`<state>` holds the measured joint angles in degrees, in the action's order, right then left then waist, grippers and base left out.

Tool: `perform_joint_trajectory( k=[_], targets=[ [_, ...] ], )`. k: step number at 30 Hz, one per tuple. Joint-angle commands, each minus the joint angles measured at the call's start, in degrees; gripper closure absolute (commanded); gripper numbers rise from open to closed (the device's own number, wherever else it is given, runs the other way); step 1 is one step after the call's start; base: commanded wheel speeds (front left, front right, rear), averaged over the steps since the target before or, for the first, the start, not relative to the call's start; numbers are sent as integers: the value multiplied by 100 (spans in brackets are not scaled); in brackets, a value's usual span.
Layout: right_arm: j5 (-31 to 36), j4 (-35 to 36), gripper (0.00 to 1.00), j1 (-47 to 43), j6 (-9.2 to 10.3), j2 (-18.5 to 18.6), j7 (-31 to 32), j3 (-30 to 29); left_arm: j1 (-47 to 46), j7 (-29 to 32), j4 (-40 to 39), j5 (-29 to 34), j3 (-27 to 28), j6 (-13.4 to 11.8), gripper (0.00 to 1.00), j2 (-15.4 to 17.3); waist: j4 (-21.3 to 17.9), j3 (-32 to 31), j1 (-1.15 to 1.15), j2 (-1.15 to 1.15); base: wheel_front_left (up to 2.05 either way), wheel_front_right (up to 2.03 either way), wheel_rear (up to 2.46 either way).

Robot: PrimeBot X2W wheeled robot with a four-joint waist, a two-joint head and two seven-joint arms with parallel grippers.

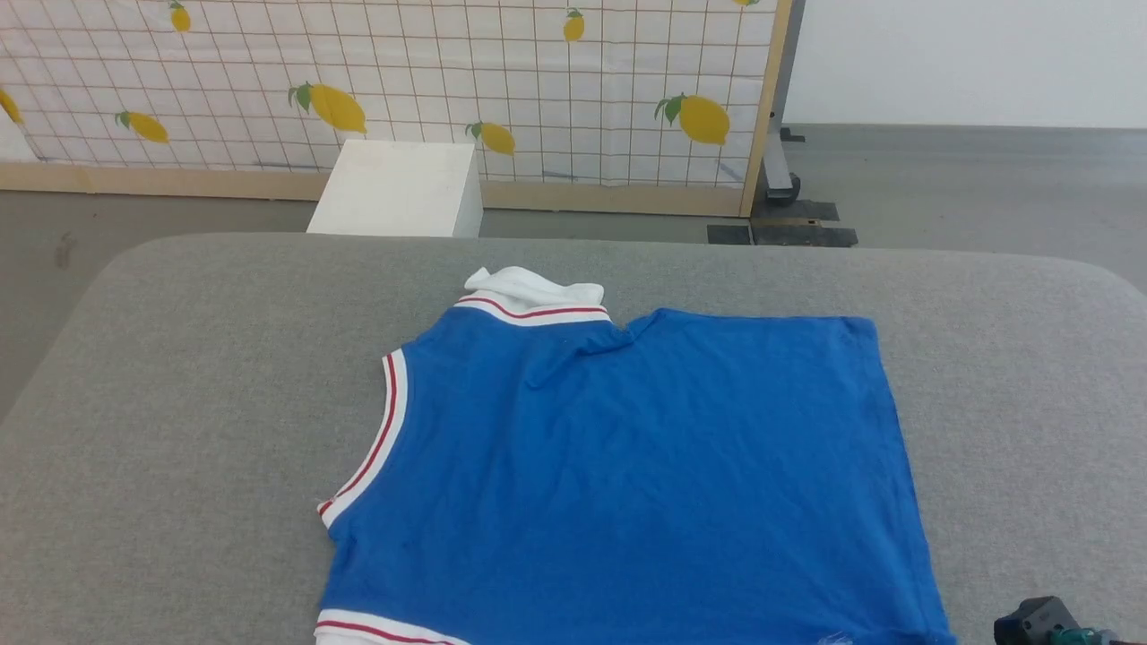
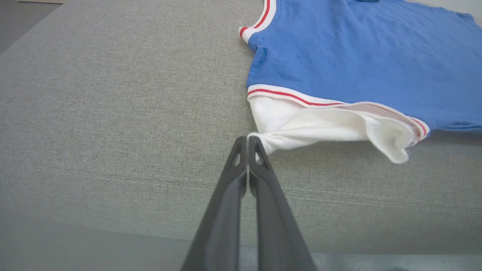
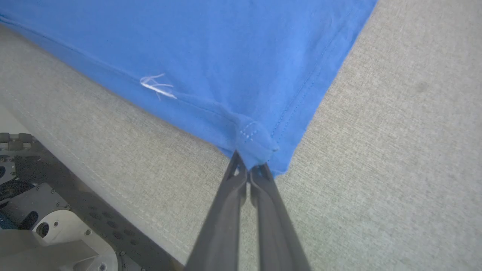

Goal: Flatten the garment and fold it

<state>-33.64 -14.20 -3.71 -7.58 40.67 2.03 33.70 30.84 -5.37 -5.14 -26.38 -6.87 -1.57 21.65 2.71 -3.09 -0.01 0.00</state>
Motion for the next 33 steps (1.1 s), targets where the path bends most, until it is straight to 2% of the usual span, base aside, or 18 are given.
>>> perform_joint_trajectory(
  k=[1,6,11,20,26,33],
  targets=[
    [105,75,100,-53,9,-69,30,-106,14,5,43,-14,-4,12,100,1,-9,20,1,0,0,0,0],
    [304,340,100,-60,9,-238,145,-479,-445,-80,156,184,6,44,100,179,15,48,1,0,0,0,0],
    [423,608,100,40,9,-433,255,-874,-1303,-89,253,437,-166,224,100,345,29,86,1,0,0,0,0],
    [476,654,100,629,9,-890,357,-1403,-3086,-174,851,687,-473,536,100,346,-178,501,1,0,0,0,0],
    [496,444,100,1204,9,-888,571,-1346,-4169,-284,1610,736,-563,657,100,323,-335,980,1,0,0,0,0],
    [421,-135,100,2163,9,-848,750,-854,-5162,-412,2833,837,-663,723,100,321,-474,1564,1,0,0,0,0]
  ],
)
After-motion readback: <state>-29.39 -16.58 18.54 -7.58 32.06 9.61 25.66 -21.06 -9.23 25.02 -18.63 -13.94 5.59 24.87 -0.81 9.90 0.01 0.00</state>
